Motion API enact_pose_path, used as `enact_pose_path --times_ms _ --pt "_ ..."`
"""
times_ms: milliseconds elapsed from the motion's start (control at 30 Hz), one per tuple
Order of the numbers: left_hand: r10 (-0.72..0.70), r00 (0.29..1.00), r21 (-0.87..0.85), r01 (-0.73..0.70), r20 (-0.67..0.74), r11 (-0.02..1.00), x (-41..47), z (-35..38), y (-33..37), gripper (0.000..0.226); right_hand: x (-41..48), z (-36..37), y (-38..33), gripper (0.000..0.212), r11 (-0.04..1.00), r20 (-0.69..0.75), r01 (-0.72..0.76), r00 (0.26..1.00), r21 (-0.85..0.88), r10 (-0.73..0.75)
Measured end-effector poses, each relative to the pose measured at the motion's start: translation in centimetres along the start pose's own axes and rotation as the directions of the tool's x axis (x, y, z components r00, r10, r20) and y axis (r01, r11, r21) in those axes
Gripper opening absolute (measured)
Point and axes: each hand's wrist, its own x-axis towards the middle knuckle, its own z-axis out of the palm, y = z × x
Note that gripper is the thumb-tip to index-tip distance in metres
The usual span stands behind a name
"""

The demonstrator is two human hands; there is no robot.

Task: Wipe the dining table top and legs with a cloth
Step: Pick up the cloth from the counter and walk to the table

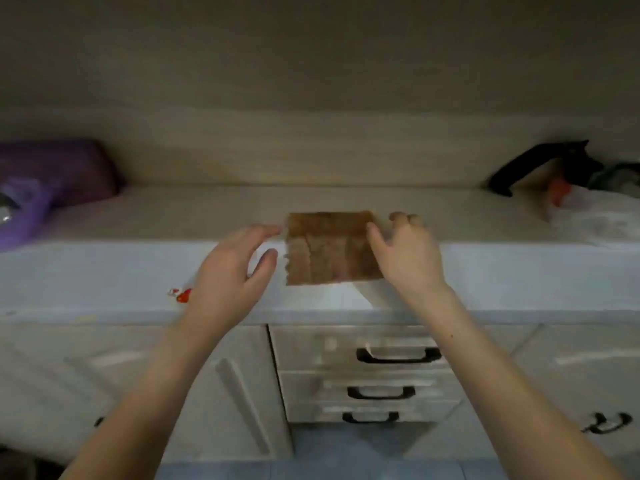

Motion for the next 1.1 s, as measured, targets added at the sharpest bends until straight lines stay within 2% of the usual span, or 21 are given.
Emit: enact_pose_path --times_ms 100,167,267,367,433,533,667,767,833,900,1000,1033,1100 --pt "-0.072 0.981 0.140 0.046 0.181 0.989 1.4 1.0 -2.5 0.064 0.7 1.3 -1.5 0.060 0.961 0.139 -0.104 0.980 -0.258 0.143" --pt "-0.124 0.955 0.219 0.064 0.271 0.974 1.7 2.0 -4.0 0.078 1.0 1.7 -2.5 0.056 0.956 0.199 -0.117 0.965 -0.269 0.174" --pt "-0.135 0.951 0.267 0.058 0.277 0.962 2.0 2.7 -4.9 0.080 2.1 1.7 -2.5 0.047 0.973 0.304 -0.165 0.930 -0.164 0.209" --pt "-0.123 0.955 0.269 0.048 0.269 0.962 1.9 2.7 -5.1 0.076 2.8 1.1 -2.1 0.034 0.963 0.399 -0.263 0.891 0.068 0.215" --pt "-0.122 0.957 0.233 0.060 0.263 0.971 1.9 2.4 -4.9 0.076 3.0 1.3 -1.9 0.038 0.946 0.378 -0.249 0.912 0.206 0.157" --pt "-0.153 0.959 0.141 0.122 0.238 0.982 1.5 1.8 -4.1 0.072 2.7 1.8 -1.9 0.043 0.910 0.272 -0.149 0.961 0.386 0.042" --pt "-0.306 0.943 -0.026 0.312 0.132 0.950 0.1 -0.1 -2.4 0.046 2.3 1.0 -2.5 0.017 0.694 0.215 -0.148 0.977 0.705 -0.011" --pt "-0.356 0.934 -0.144 0.350 -0.021 0.926 -2.6 -1.9 -0.2 0.019 0.5 0.0 -3.1 0.015 0.527 0.285 -0.205 0.956 0.825 -0.075" --pt "-0.395 0.913 -0.219 0.366 -0.106 0.904 -5.6 -2.7 1.3 0.019 -1.4 -0.7 -3.7 0.017 0.417 0.331 -0.238 0.929 0.877 -0.165" --pt "-0.462 0.869 -0.258 0.412 -0.176 0.874 -9.3 -3.0 2.5 0.021 -3.5 -1.1 -4.0 0.020 0.364 0.368 -0.256 0.886 0.895 -0.282" --pt "-0.605 0.749 -0.346 0.511 -0.268 0.787 -16.3 -2.7 4.2 0.024 -7.6 -0.7 -4.5 0.023 0.349 0.407 -0.259 0.785 0.901 -0.467" --pt "-0.651 0.702 -0.371 0.545 -0.289 0.752 -18.6 -2.3 4.8 0.026 -8.9 0.0 -4.3 0.025 0.364 0.420 -0.254 0.752 0.896 -0.508" --pt "-0.774 0.562 -0.441 0.639 -0.292 0.630 -24.3 -1.0 5.8 0.022 -12.1 2.0 -3.8 0.027 0.416 0.488 -0.282 0.665 0.865 -0.565"
